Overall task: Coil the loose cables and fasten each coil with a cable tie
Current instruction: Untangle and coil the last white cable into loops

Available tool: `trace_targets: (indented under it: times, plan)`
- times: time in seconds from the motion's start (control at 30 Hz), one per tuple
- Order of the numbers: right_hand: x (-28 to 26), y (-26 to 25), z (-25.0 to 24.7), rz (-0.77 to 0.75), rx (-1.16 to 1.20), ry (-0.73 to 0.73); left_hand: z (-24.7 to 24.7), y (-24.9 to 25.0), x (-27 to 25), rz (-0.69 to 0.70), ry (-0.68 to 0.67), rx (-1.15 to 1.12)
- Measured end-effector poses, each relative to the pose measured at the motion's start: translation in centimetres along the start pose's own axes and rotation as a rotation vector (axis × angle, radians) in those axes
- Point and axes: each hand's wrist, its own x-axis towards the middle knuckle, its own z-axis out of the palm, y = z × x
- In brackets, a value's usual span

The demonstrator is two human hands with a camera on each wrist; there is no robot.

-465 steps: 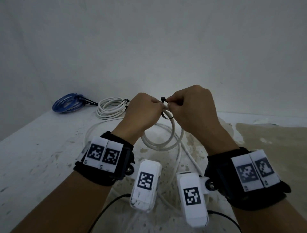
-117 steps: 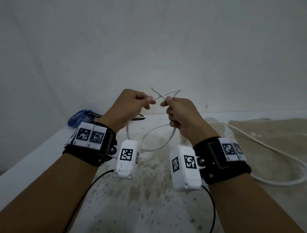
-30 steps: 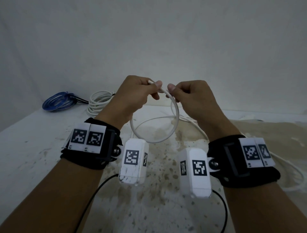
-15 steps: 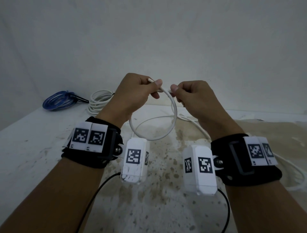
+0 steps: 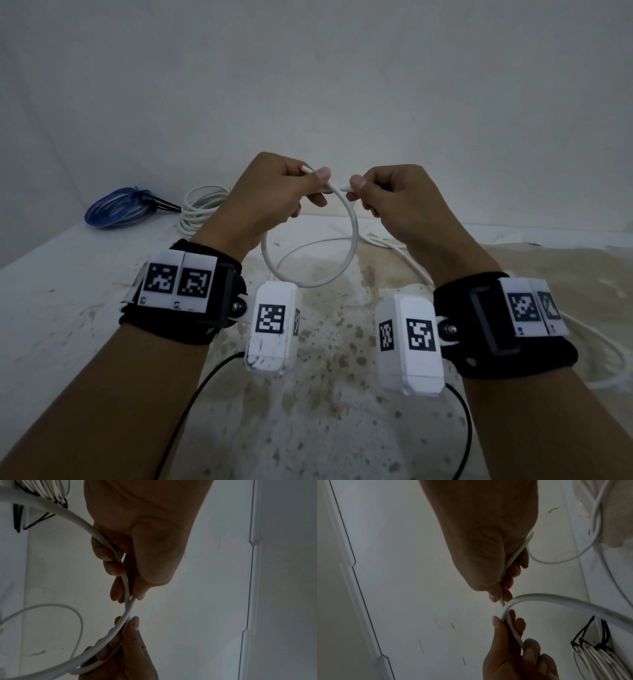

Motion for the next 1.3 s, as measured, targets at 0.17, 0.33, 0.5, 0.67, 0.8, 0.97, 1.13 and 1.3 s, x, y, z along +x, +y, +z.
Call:
trace_targets:
  times: [0.17, 0.33, 0.5, 0.67, 0.8, 0.97, 1.13, 1.3]
  plan:
    - [0.2, -0.3, 0.0, 0.024, -0.007, -0.141, 0.3, 0.1, 0.2, 0.101, 0.068, 0.09]
    - [0.4, -1.7, -0.4, 0.15, 0.151, -0.407, 0.6, 1.1, -0.5, 0.125, 0.065, 0.147]
    - [0.9, -3.0, -1.6, 0.23, 0.369, -0.423, -1.5, 3.1, -0.7, 0.066, 0.027, 0.025]
    - [0.4, -5.5, -3.6, 0.337, 0.528, -0.356, -4.4, 3.2, -1.7, -0.062, 0.217, -0.067]
    - [-0.3, -7.7, -4.3, 0.316, 0.48, -0.396, -3.7, 5.8, -4.0, 0.063, 0.032, -0.125]
    - [-1.4, -8.7, -4.7, 0.315, 0.438, -0.387, -3.0, 7.7, -4.9, 0.248, 0.072, 0.126]
    - [-1.7, -8.6, -5.4, 0.348, 0.442, -0.448, -2.9, 8.0, -5.1, 0.264, 0.054, 0.221]
    - [-1.1, -9.0, -5.6, 0.357, 0.453, -0.439, -2.7, 7.4, -4.8, 0.241, 0.099, 0.153]
